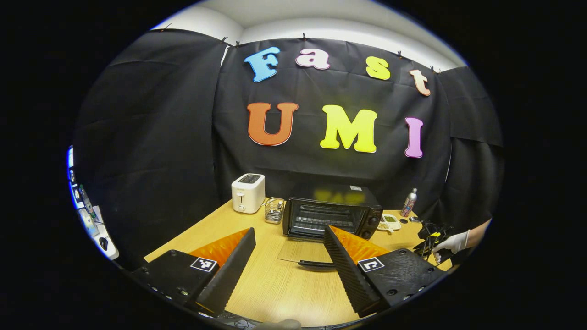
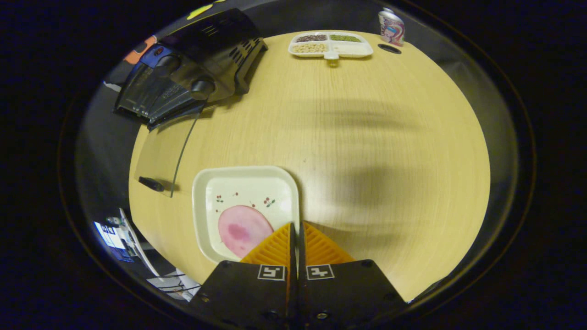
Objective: Open the electric oven with the left hand, put the food in, and close the electric oven.
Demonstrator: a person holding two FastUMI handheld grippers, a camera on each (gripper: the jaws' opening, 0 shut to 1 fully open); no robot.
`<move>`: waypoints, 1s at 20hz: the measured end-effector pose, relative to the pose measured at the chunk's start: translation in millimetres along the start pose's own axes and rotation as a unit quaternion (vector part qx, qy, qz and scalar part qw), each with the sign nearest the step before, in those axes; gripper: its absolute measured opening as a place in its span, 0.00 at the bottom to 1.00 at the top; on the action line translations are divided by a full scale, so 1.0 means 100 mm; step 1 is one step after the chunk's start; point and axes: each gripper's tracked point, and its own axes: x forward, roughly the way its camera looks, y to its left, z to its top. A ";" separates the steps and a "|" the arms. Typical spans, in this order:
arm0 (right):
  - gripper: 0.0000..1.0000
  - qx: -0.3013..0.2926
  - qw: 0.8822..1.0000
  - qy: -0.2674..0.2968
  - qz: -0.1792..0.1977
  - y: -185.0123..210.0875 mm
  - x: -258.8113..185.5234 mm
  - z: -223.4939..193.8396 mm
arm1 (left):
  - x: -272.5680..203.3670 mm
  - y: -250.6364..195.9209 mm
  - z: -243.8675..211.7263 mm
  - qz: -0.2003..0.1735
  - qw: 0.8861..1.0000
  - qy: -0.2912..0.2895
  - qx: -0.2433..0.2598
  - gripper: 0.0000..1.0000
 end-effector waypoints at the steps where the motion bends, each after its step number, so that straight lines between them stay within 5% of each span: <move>1: 0.01 0.012 1.000 -0.003 0.017 -0.02 -0.03 -0.02 | 0.00 -0.03 0.05 -0.005 1.000 -0.006 0.000 0.96; 5: 0.04 0.063 0.993 -0.031 0.097 -0.01 -0.04 -0.03 | 0.05 -0.16 0.11 -0.018 1.000 -0.009 0.015 0.96; 9: 0.04 0.135 0.973 -0.059 0.178 0.05 -0.06 -0.09 | 0.08 -0.32 0.11 -0.027 0.999 -0.001 0.021 0.96; 14: 0.04 0.182 0.957 -0.118 0.194 0.06 -0.30 0.00 | 0.09 -0.40 0.13 -0.026 0.999 0.004 0.031 0.96; 20: 0.00 0.200 0.935 -0.203 0.211 0.81 -0.84 0.18 | 0.12 -0.31 0.22 -0.021 0.998 -0.002 0.061 0.96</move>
